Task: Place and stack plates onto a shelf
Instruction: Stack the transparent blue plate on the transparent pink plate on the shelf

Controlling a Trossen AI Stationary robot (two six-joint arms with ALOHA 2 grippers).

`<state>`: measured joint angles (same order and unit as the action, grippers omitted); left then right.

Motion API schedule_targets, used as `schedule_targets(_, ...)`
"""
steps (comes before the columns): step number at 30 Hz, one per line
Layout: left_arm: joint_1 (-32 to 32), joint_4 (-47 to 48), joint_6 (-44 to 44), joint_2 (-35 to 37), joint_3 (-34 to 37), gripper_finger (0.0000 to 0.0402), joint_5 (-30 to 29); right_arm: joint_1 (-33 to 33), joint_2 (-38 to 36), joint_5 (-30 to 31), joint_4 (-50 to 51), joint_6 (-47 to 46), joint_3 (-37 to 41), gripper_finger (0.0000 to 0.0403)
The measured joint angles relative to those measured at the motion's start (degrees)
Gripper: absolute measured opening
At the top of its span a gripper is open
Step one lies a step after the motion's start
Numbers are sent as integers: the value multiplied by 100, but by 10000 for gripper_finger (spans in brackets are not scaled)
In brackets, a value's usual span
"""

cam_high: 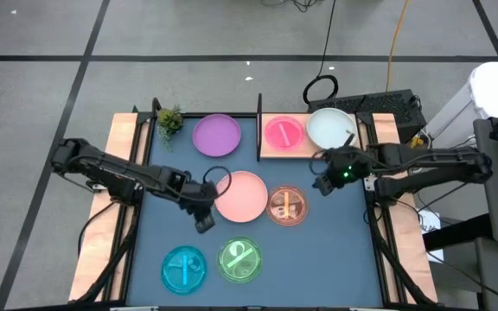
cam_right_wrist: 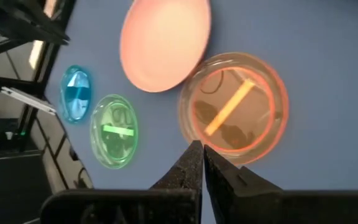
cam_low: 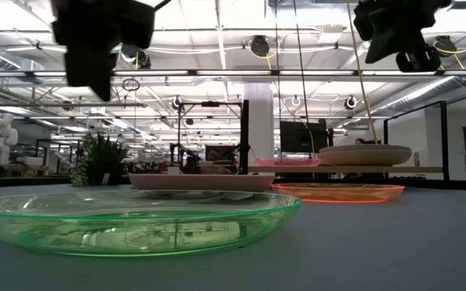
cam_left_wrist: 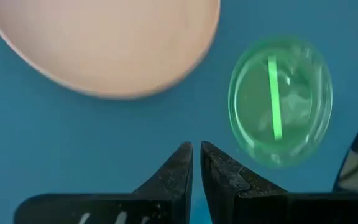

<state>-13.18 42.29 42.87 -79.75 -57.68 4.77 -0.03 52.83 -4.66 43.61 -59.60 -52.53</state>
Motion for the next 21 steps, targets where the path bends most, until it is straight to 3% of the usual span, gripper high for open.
schedule_targets(5, -473, -14, 189, -2, 177, 49, 315, 610, 265, 201, -383, -389, 0, 0)
schedule_targets(13, -951, 116, 454, -2, 363, 128, 860, 1264, 572, 621, -1346, -286, 0, 0)
schedule_targets(21, -1012, 137, 45, -2, 361, 154, 764, 1630, 583, 706, -1870, -120, 0, 0)
